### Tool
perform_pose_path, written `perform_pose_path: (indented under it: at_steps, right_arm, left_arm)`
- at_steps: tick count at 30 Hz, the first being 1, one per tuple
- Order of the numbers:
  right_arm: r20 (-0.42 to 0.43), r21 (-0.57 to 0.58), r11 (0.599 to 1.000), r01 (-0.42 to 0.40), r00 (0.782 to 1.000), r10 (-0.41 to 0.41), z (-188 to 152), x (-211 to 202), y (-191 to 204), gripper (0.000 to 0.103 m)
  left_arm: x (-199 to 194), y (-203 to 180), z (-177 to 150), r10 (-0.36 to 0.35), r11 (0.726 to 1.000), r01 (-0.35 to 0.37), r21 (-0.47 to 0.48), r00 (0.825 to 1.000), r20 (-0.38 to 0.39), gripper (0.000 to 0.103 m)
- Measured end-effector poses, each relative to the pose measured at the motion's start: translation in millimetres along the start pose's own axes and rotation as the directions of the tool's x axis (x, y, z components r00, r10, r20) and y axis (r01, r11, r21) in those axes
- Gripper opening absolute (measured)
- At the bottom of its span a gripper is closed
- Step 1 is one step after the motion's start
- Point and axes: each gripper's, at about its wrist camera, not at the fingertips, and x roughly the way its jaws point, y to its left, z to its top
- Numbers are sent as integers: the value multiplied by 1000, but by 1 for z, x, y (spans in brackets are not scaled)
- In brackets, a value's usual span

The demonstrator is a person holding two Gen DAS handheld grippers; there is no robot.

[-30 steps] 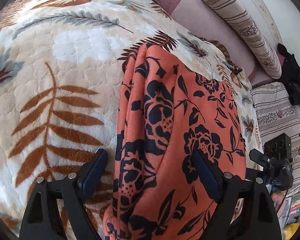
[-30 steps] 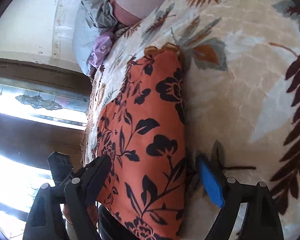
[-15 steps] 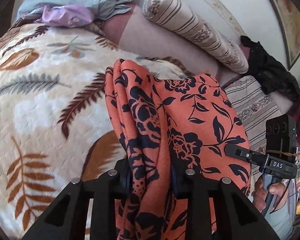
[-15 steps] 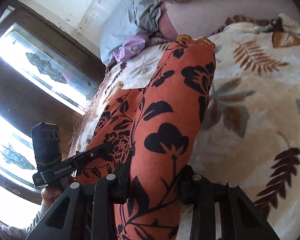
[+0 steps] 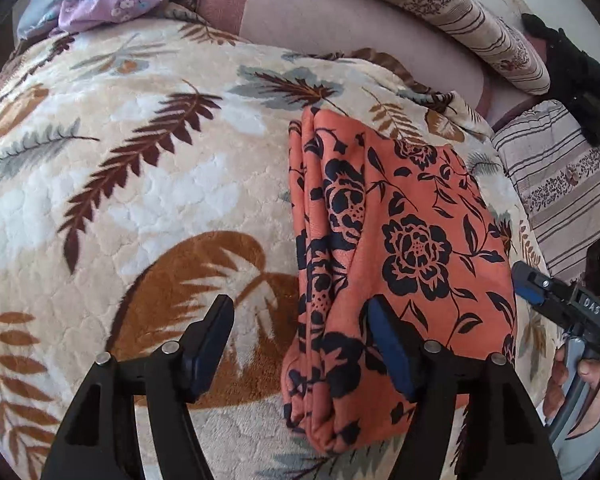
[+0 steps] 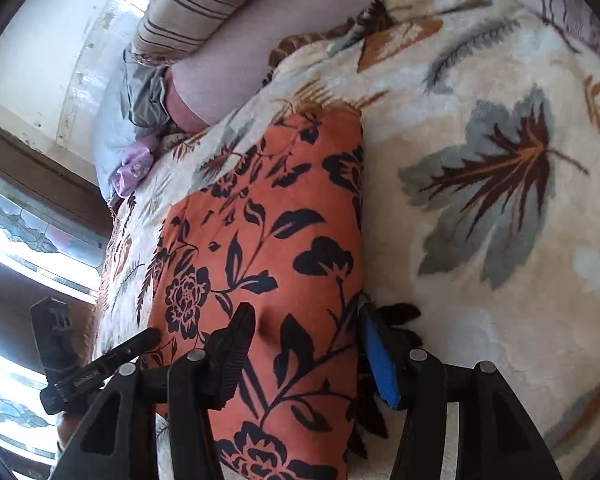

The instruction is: Fold small clothes

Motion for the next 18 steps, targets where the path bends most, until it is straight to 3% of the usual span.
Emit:
perform_pose_path:
  at_steps: [2,3,4,6,8,9,14,16,18]
  right_arm:
    - [58,-27,998,-55,997,57,3,-18,21,58]
    - [66,-47,995,-92,993,95,4,-21,32,65]
    - [58,-69,989,-131,989,135,3,-21,42,74]
    - [4,-90,977,-192,981,194,-2,-3,52,78]
    - [-119,-41,990,-135,984,130,-15,41,50,78]
    - [-136,-6,994,-114,984,112,-20,53,44,78]
    - [-41,-53,989,-137,990,135,2,28,65,78]
    - [-18,-56,990,-127,992,126,21,32,65,78]
    - [-35,4,995,-101,994,101,43,54,50,85]
  left_arm:
    - [-14,-2,-3,-14,1000,13,21,999,44,71]
    - [-16,-3,-8,-15,999,14,29,998,54,73]
    - [-11,-4,-12,3,999,-5,38,999,42,74]
    - [13,-4,-24,54,998,-52,46,997,-47,74]
    - [21,5,-33,25,1000,-25,-4,997,-68,76]
    - [17,5,-34,22,1000,-23,-15,998,-58,76]
    - [-9,-7,-32,77,997,-77,26,997,12,77]
    - [-9,-9,-32,82,996,-82,30,997,10,77]
    - [-7,-9,-36,88,996,-88,29,996,2,77]
